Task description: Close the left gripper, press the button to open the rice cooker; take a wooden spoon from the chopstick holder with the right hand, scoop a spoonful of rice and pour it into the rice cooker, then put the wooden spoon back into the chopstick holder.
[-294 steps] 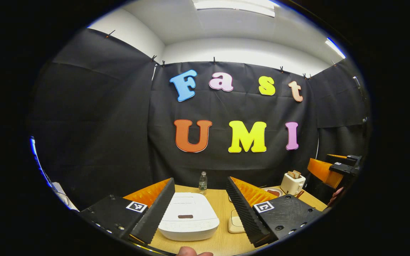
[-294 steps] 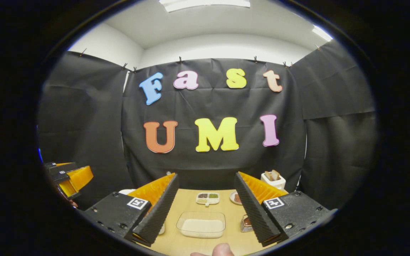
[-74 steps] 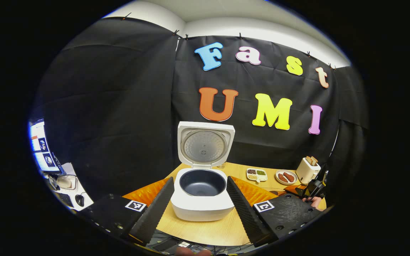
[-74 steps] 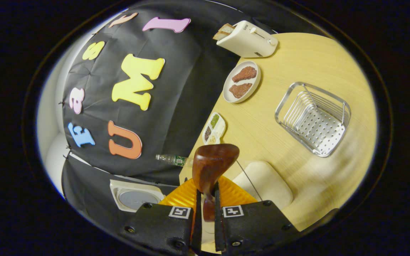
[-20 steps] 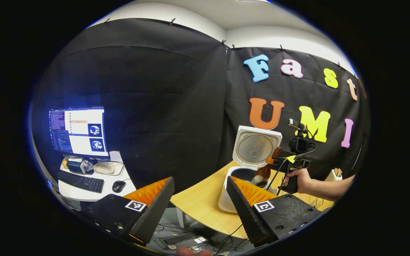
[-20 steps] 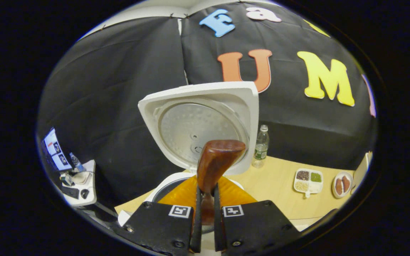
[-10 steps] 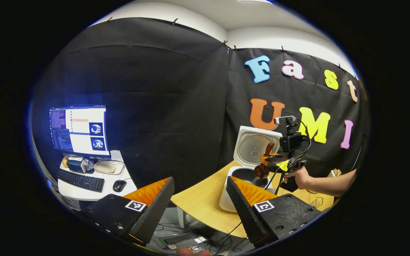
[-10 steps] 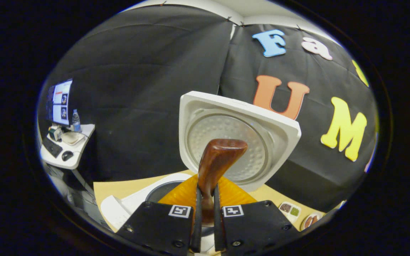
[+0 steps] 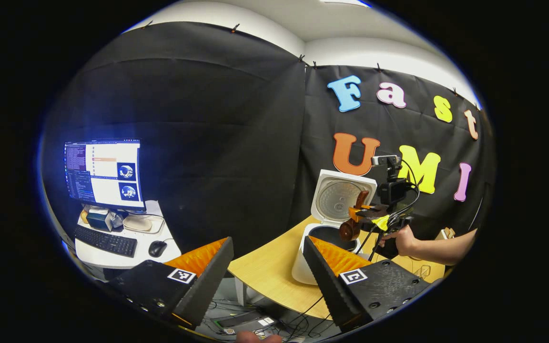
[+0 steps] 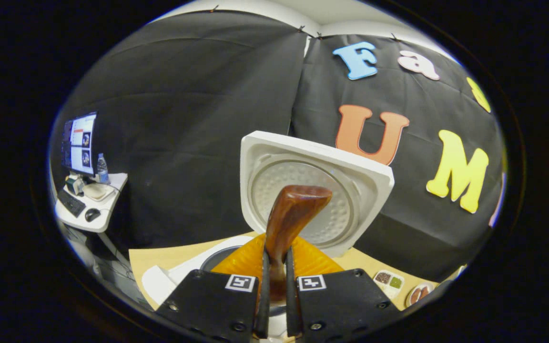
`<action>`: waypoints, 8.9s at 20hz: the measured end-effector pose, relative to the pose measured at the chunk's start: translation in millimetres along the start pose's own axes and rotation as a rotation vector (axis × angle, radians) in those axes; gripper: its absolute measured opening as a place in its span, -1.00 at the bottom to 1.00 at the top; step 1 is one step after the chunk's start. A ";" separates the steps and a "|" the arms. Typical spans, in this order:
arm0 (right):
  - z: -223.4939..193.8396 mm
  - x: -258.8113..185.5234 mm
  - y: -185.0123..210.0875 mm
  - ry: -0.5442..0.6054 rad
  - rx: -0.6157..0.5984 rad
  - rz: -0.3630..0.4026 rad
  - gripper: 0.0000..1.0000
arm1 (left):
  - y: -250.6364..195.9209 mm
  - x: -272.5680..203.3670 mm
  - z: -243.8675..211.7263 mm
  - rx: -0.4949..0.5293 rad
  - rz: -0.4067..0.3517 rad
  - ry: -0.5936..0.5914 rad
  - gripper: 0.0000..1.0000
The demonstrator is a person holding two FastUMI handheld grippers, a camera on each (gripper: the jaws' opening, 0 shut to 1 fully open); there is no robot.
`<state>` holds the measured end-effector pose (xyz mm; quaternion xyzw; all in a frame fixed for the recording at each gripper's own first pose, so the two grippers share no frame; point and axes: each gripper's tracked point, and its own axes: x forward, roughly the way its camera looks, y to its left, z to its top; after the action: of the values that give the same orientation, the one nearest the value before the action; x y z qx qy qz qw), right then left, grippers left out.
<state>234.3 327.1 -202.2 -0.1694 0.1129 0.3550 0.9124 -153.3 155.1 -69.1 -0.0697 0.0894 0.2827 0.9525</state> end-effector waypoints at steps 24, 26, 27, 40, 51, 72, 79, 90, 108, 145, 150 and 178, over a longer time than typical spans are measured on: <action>-90.9 -313.2 -244.2 -0.040 0.750 -0.490 -0.67 | -200.5 36.8 -28.1 0.073 -0.520 0.071 0.89; -117.9 -344.4 -260.4 -0.021 0.772 -0.572 -0.62 | -213.9 36.7 -34.5 0.074 -0.551 0.079 0.89; -132.4 -359.3 -266.6 -0.007 0.787 -0.607 -0.61 | -219.8 36.7 -37.4 0.074 -0.561 0.082 0.89; -232.2 -380.7 -327.0 0.050 0.821 -0.804 -0.61 | -226.9 41.0 -45.4 0.131 -0.517 0.119 0.88; -302.2 -318.3 -329.7 0.115 0.744 -0.776 -0.60 | -205.2 53.4 -46.4 0.115 -0.390 0.167 0.88; -299.8 -326.8 -353.0 0.125 0.580 -0.809 0.58 | -238.7 78.0 -42.1 0.169 -0.432 0.137 0.89; -248.2 -366.9 -364.6 0.054 0.532 -0.856 0.77 | -246.5 105.5 -10.8 0.177 -0.433 0.033 0.89; -161.6 -408.5 -333.5 -0.061 0.497 -0.809 0.94 | -280.1 213.7 111.5 0.212 -0.397 -0.204 0.90; -171.0 -466.6 -293.3 0.018 0.533 -0.949 0.96 | -282.2 388.0 84.6 0.247 -0.308 0.036 0.89; -153.6 -456.5 -196.6 0.044 0.492 -0.749 0.96 | -191.7 219.9 -151.5 0.263 -0.315 0.577 0.91; -151.8 -447.2 -190.2 0.046 0.496 -0.720 0.93 | -186.3 219.9 -161.2 0.244 -0.297 0.613 0.89; -173.5 -443.1 -199.2 0.070 0.562 -0.685 0.96 | -204.6 212.5 -132.8 0.197 -0.315 0.329 0.86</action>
<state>35.9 -148.1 -171.0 0.0457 0.1732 -0.0182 0.9837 117.2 72.6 -226.2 -0.0345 0.2585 0.1054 0.9596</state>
